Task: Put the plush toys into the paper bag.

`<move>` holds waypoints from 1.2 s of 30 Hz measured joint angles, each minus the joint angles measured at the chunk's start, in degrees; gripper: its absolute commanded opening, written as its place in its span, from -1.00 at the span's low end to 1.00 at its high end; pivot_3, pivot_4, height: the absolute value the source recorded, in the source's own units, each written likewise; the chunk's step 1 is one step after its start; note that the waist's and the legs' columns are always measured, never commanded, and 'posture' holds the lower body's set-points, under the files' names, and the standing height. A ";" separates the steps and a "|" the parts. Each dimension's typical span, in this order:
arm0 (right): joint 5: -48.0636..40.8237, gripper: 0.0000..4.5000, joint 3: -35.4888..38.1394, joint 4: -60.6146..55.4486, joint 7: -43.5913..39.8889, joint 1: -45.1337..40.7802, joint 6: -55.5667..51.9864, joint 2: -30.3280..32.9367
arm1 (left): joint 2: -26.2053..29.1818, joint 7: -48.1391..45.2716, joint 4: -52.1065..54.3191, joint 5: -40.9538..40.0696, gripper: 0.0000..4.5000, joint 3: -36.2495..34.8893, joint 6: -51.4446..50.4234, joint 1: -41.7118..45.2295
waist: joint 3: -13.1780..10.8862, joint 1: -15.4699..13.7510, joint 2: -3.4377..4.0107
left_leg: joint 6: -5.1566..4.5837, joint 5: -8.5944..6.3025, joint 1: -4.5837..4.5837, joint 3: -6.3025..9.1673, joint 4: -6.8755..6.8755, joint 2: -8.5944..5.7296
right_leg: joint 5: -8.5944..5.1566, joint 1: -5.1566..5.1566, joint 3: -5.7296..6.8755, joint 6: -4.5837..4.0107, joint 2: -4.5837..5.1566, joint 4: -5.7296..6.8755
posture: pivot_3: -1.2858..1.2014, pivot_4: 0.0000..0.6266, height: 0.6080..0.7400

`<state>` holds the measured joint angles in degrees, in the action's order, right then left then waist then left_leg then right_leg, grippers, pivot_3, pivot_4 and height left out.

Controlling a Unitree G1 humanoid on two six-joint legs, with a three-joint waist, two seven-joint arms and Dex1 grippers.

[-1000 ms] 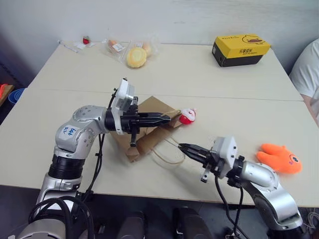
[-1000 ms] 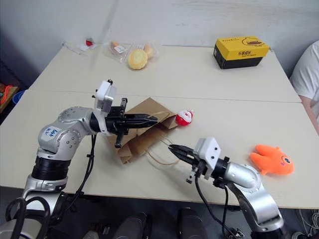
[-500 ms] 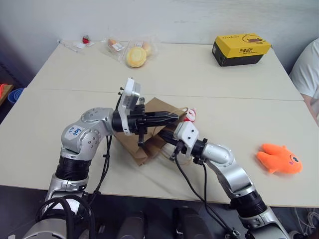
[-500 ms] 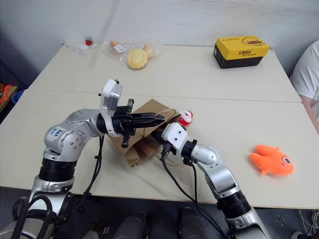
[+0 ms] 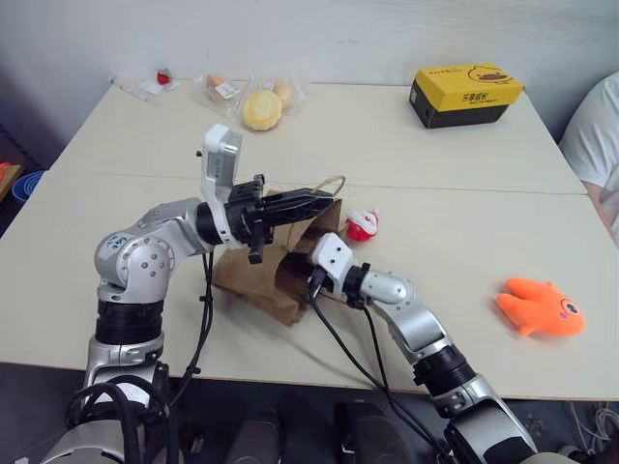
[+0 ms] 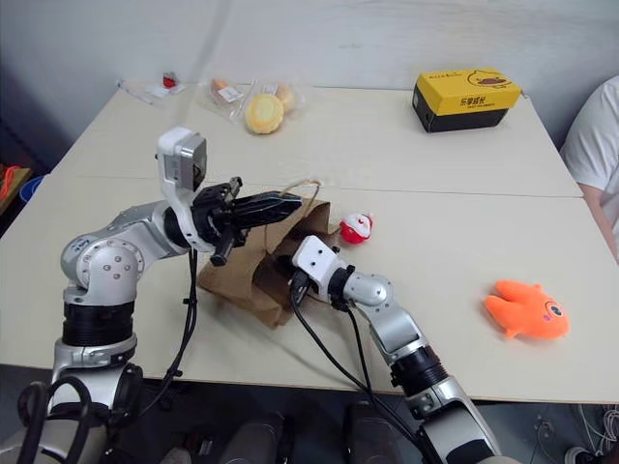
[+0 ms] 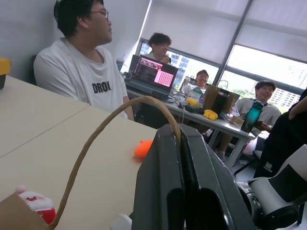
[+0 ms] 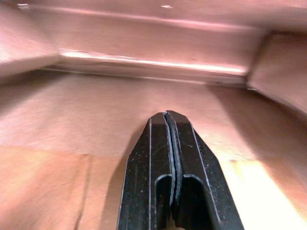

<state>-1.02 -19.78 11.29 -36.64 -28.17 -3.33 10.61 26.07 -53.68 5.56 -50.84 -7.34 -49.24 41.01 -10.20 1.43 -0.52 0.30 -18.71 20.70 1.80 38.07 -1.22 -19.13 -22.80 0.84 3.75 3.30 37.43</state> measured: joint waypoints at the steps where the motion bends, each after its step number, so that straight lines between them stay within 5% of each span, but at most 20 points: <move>1: 0.07 -0.99 0.03 0.13 -0.19 0.40 0.27 0.32 | 0.13 0.28 -0.31 -0.19 -1.00 -0.89 0.00 0.19 | 0.00 0.10 0.00 | 0.00 0.00 0.00 0.00 0.00 0.00 | 0.00 0.00 0.00 0.00 0.00 0.00 | 0.03 -0.52 1.00; 18: 0.65 -0.99 0.59 -2.19 -2.32 3.73 0.15 3.50 | 2.76 0.55 -4.11 -0.80 -1.00 -4.86 0.63 1.63 | 0.00 0.08 -0.01 | 0.03 -0.01 0.00 0.01 -0.01 -0.02 | 0.00 0.00 0.00 0.00 0.03 -0.01 | 0.03 -0.52 1.00; 28: -9.06 -0.99 6.13 -9.86 -10.79 4.44 2.53 6.53 | 1.95 -1.12 -2.58 1.28 -1.00 -0.23 2.41 1.09 | 0.00 0.09 -0.01 | 0.04 -0.01 0.02 0.01 -0.02 -0.01 | 0.00 0.00 0.00 0.00 0.02 -0.03 | 0.03 -0.52 1.00; 31: -13.17 -0.76 8.55 -15.20 -12.30 5.89 0.23 8.16 | 1.67 -1.54 -2.25 1.54 -1.00 0.83 2.50 1.00 | 0.00 0.04 -0.01 | 0.04 -0.02 0.02 0.03 -0.03 0.00 | 0.00 0.00 0.02 0.00 0.02 -0.04 | 0.03 -0.52 1.00; 36: -20.42 0.02 16.09 -26.93 -14.47 15.97 -3.11 15.34 | 1.05 -2.92 -2.13 1.90 -1.00 2.01 3.06 0.94 | -0.01 -0.99 -0.01 | 0.03 -0.02 0.29 0.17 0.03 -0.01 | 0.03 -0.04 0.13 0.06 0.04 -0.47 | 0.03 -0.52 1.00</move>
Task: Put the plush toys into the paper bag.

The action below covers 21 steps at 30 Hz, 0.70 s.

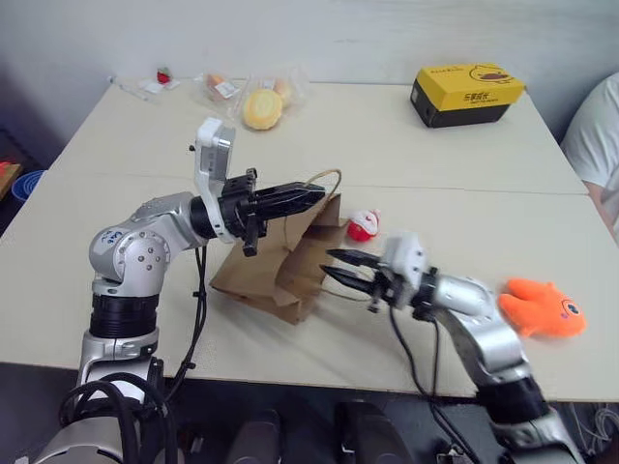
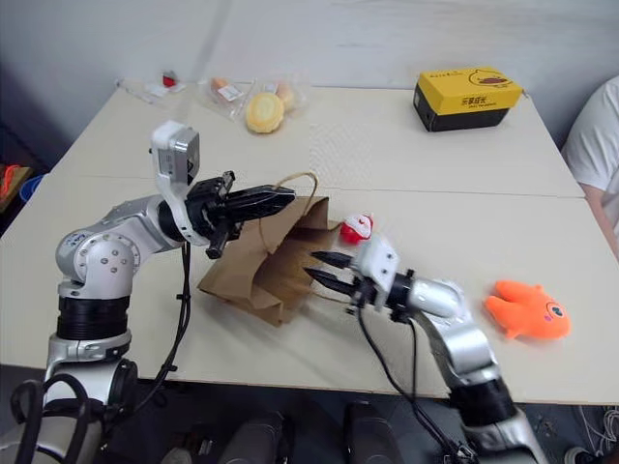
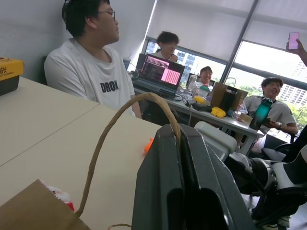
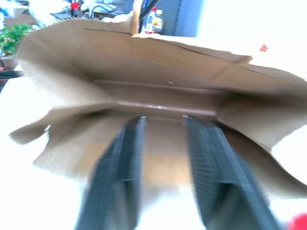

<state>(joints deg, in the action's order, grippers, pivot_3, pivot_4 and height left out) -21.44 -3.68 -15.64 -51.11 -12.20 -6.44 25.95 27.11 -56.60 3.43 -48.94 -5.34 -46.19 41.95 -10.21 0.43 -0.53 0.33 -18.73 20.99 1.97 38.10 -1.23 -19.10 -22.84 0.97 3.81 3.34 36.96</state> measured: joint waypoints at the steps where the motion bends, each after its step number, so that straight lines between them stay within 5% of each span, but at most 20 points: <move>1: -0.93 0.16 1.95 -1.53 0.37 1.45 -0.01 0.55 | 0.00 -0.39 -0.04 0.14 -1.00 0.22 0.18 -0.02 | 0.00 -0.10 0.00 | 0.00 0.00 -0.01 -0.01 0.00 0.00 | 0.00 0.00 -0.01 0.00 0.00 0.00 | 0.03 -0.52 1.00; 7: -4.36 0.98 17.32 -12.08 3.85 16.54 1.16 4.54 | -0.59 -3.05 -1.76 1.94 -1.00 2.86 1.81 -0.63 | 0.00 -0.99 0.01 | -0.01 0.00 0.07 0.03 -0.04 -0.03 | 0.00 0.00 0.03 0.00 0.00 -0.06 | 0.03 -0.52 1.00; 12: -4.40 0.98 31.12 -16.23 5.44 32.88 4.09 4.15 | -0.56 -5.49 -2.78 3.50 -1.00 4.75 2.96 -1.29 | 0.00 -1.64 0.02 | -0.03 -0.01 0.04 0.00 -0.03 -0.04 | 0.01 0.04 -0.01 0.03 -0.01 -0.06 | 0.03 -0.52 1.00; 15: -4.60 0.98 39.11 -14.90 4.93 44.42 9.49 -1.27 | -0.98 -6.27 -4.08 4.04 -1.00 5.27 3.26 -1.26 | 0.00 -1.78 0.02 | -0.04 -0.01 -0.02 0.00 -0.08 -0.01 | 0.01 0.08 -0.01 0.03 -0.05 -0.06 | 0.03 -0.52 1.00; 21: 0.01 0.98 51.00 6.77 5.64 56.67 25.33 -7.60 | -1.59 -7.51 -5.50 5.15 -1.00 6.08 4.20 -1.20 | -0.02 -1.70 0.06 | -0.24 -0.11 -0.39 -0.20 -0.34 -0.06 | 0.00 0.31 -0.25 0.02 0.02 -0.23 | 0.03 -0.52 1.00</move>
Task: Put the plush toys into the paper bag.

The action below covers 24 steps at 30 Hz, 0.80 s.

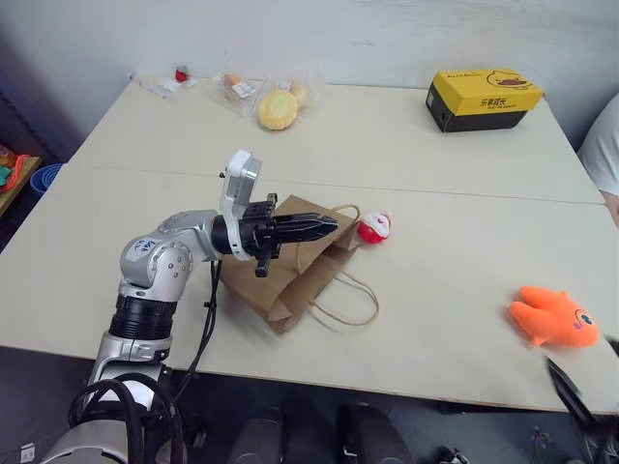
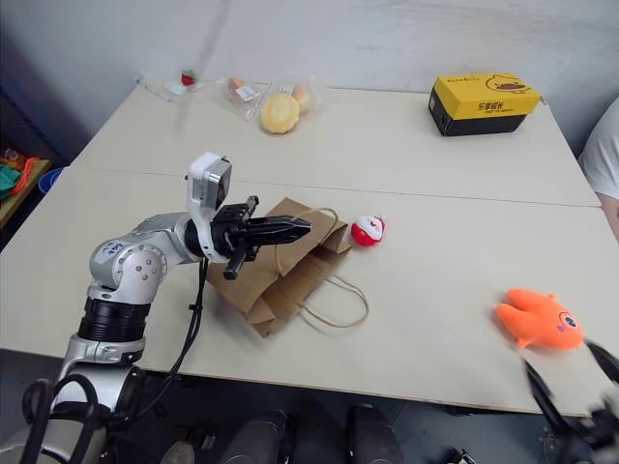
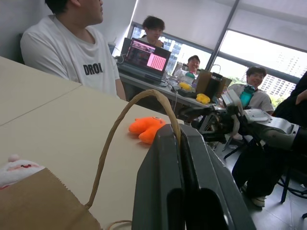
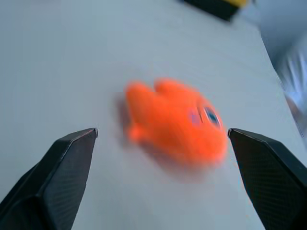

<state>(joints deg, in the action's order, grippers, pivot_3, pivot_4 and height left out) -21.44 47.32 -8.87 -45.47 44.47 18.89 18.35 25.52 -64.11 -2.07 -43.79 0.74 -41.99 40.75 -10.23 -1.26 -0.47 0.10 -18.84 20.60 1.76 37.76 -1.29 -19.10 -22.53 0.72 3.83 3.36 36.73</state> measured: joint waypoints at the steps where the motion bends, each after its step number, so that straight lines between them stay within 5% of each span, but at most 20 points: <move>1: 0.61 0.98 0.52 2.28 -0.02 1.00 1.93 -0.23 | 0.05 -0.09 -0.41 0.19 -1.00 -0.03 0.13 0.00 | 0.00 0.17 0.00 | -0.13 -0.07 -0.13 -0.06 -0.13 0.00 | 0.00 0.05 -0.07 0.00 0.00 -0.01 | 0.03 -0.52 1.00; 6: 2.31 0.98 -0.05 5.04 -0.51 1.08 7.84 2.12 | -0.23 -0.58 -0.52 0.82 -1.00 0.31 0.25 0.02 | 0.01 2.12 0.02 | -0.01 0.03 -0.46 -0.67 -0.60 0.06 | 0.00 0.13 -0.65 0.00 -0.11 0.18 | 0.03 -0.52 1.00; 20: 21.50 0.98 -12.03 9.21 5.27 -18.57 -4.85 27.61 | -1.24 0.37 -0.72 1.65 -1.00 0.15 0.31 0.55 | -0.03 1.01 -0.06 | 0.18 0.13 -0.45 -0.74 -0.21 0.11 | 0.04 -0.04 -0.75 0.10 -0.25 0.21 | 0.03 -0.52 1.00; 24: 23.62 0.57 -18.66 15.70 4.93 -26.41 -4.80 31.09 | -0.94 0.90 -0.17 1.65 -1.00 0.00 0.19 0.42 | -0.05 1.29 -0.08 | 0.16 0.12 -0.44 -0.75 -0.14 0.12 | 0.06 -0.04 -0.75 0.13 -0.26 0.24 | 0.03 -0.52 1.00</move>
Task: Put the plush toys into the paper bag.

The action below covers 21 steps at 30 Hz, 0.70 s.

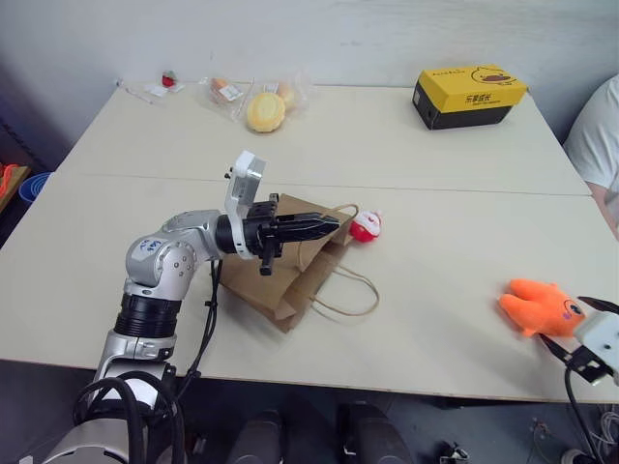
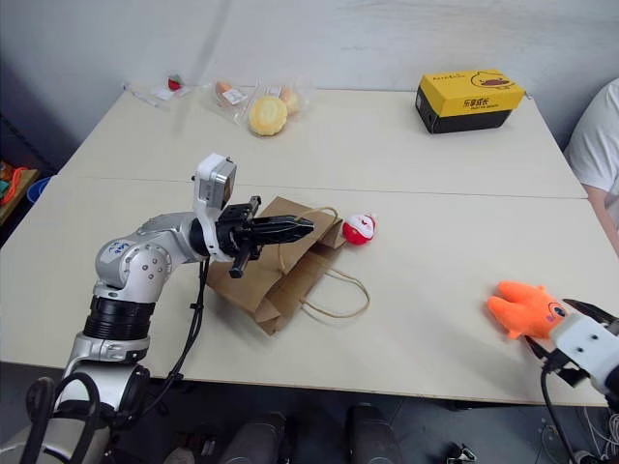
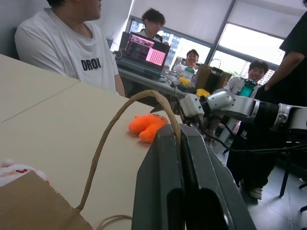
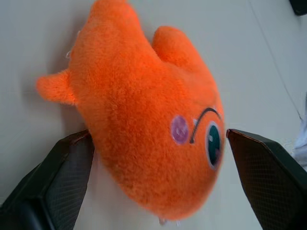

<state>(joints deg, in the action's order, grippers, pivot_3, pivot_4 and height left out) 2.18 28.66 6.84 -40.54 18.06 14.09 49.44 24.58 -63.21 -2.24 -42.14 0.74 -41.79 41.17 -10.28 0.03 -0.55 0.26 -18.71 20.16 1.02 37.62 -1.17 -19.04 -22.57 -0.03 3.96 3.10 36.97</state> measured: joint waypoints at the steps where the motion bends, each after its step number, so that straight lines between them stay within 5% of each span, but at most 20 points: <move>1: 0.23 0.41 -1.25 1.51 -0.06 -1.77 0.15 0.90 | 0.12 0.10 0.24 0.00 -1.00 -0.02 -0.06 -0.03 | 0.00 0.02 0.00 | 0.00 0.00 0.01 0.00 0.04 0.00 | 0.01 0.00 0.00 0.01 0.00 0.01 | 0.03 -0.52 1.00; 10: -2.83 -0.82 -5.18 5.48 -4.08 -7.33 -0.58 2.87 | 3.36 0.90 1.52 -1.00 -1.00 -1.27 -3.73 0.19 | 0.02 0.31 -0.11 | -0.04 -0.02 0.01 -0.02 0.18 0.06 | 0.04 0.03 -0.04 0.07 -0.04 0.06 | 0.03 -0.52 1.00; 17: -21.19 -0.91 -15.17 -14.50 -16.18 -16.17 -3.11 -0.95 | 7.40 -0.35 3.72 -5.47 -1.00 -4.19 -8.97 1.27 | 0.00 1.13 0.02 | 0.16 -0.13 0.06 0.02 0.33 0.33 | 0.04 0.00 -0.03 0.07 -0.30 0.09 | 0.03 -0.52 1.00; 21: -24.09 -0.91 -27.01 -27.00 -16.26 -26.11 -17.30 -1.62 | 7.99 -0.20 4.52 -7.13 -1.00 -5.05 -10.01 1.17 | -0.01 0.88 0.01 | 0.18 -0.21 0.12 0.06 0.46 0.37 | 0.04 -0.04 -0.03 0.06 -0.30 0.06 | 0.03 -0.52 1.00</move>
<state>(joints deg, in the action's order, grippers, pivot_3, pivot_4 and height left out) -21.91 1.65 -20.16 -56.80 -8.05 -3.21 47.82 32.57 -63.42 2.28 -49.27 -4.32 -51.80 42.34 -10.29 0.91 -0.54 0.44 -18.92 20.28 1.08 38.07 -0.81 -19.00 -22.61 -0.05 4.02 2.80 37.03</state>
